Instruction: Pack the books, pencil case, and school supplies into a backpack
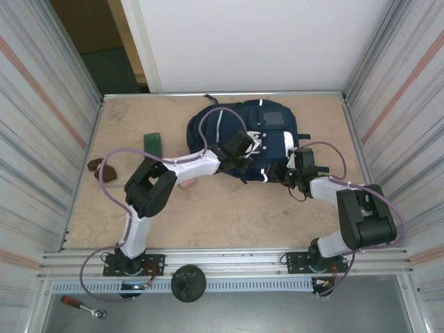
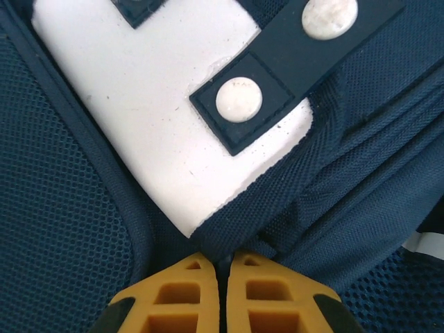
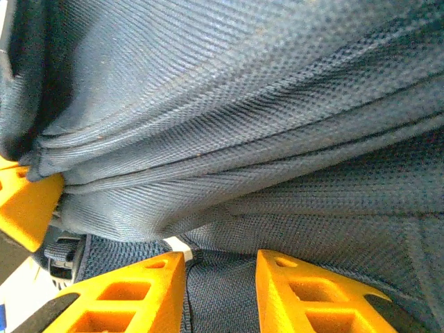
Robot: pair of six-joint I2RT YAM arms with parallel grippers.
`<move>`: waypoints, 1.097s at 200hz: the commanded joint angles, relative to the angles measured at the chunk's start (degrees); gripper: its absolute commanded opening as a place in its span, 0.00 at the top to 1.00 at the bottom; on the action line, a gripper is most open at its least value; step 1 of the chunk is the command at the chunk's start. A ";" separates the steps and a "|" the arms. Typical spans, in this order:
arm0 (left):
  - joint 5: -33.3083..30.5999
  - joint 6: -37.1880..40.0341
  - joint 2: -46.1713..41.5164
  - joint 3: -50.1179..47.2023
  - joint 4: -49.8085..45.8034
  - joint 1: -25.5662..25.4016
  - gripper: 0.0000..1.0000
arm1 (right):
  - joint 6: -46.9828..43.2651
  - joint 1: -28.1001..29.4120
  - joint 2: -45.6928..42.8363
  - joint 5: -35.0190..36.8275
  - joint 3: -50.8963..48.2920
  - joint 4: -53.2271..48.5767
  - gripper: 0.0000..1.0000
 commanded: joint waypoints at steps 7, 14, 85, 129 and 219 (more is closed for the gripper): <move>-4.99 0.04 -6.03 -4.16 1.46 1.55 1.00 | 0.37 -1.17 -0.53 4.11 -2.02 -5.28 0.68; -4.86 -0.10 -6.49 -4.95 1.70 1.85 1.00 | 0.35 -1.52 -0.53 4.17 -2.07 -5.52 0.68; -0.04 0.74 -7.35 -8.38 3.65 3.47 1.00 | 0.82 -3.34 0.17 4.44 -2.33 -5.57 0.68; 1.42 1.47 -6.22 -9.05 3.31 4.26 0.98 | 1.00 -3.34 1.10 3.70 -2.23 -4.89 0.68; 2.28 0.89 -4.62 -8.30 2.39 4.88 0.87 | 1.17 -3.34 1.59 2.98 -2.19 -4.13 0.68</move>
